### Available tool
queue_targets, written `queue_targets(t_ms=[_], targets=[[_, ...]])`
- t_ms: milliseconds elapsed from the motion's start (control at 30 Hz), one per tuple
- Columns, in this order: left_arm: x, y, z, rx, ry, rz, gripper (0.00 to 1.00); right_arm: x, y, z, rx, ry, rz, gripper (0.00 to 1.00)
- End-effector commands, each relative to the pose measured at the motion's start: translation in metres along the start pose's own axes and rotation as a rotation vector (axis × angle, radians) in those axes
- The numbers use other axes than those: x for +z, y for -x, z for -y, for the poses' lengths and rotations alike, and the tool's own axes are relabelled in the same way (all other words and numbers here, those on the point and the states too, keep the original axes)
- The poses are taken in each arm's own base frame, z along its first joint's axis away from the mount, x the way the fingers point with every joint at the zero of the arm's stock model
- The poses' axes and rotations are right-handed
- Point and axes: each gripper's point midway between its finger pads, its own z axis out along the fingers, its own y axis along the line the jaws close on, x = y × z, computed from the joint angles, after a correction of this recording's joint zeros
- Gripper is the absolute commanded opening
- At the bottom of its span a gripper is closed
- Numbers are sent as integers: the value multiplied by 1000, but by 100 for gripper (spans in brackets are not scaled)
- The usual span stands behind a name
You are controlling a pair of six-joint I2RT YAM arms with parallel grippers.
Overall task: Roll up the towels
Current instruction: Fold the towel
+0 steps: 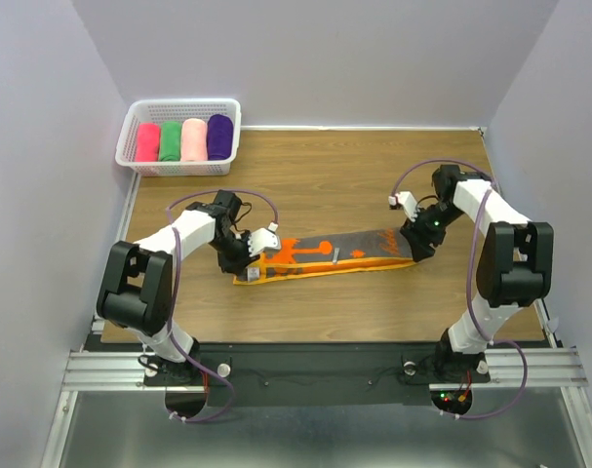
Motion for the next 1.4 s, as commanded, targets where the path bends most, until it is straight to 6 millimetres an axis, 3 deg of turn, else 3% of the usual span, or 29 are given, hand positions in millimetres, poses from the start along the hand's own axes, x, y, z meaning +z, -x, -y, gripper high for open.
queue_targets(t_ms=[0,133,333,467,600,733,1067,1233,1367], targets=[[-11,11,-6,4,10,27,21,-4,8,4,-35,-43,3,61],[-10,9,-7,3,10,24,20,6,4,-1,-70,-51,-42,59],[-8,9,-8,-4,5,25,18,14,-1,10,-83,-91,-67,58],[-5,7,-9,-19,0,22,12,18,-7,7,-104,-81,-81,59],[-4,8,-13,-32,-2,34,0,16,-12,3,-143,-87,-84,59],[-4,9,-18,-61,-36,52,0,17,-20,6,-177,-117,-111,59],[-3,12,-21,-73,-86,56,0,12,1,27,-218,-219,-41,56],[0,12,-21,-84,-108,53,0,8,6,17,-312,-218,-22,56],[3,10,-23,-98,-125,55,0,13,-7,-2,-386,-176,-65,54]])
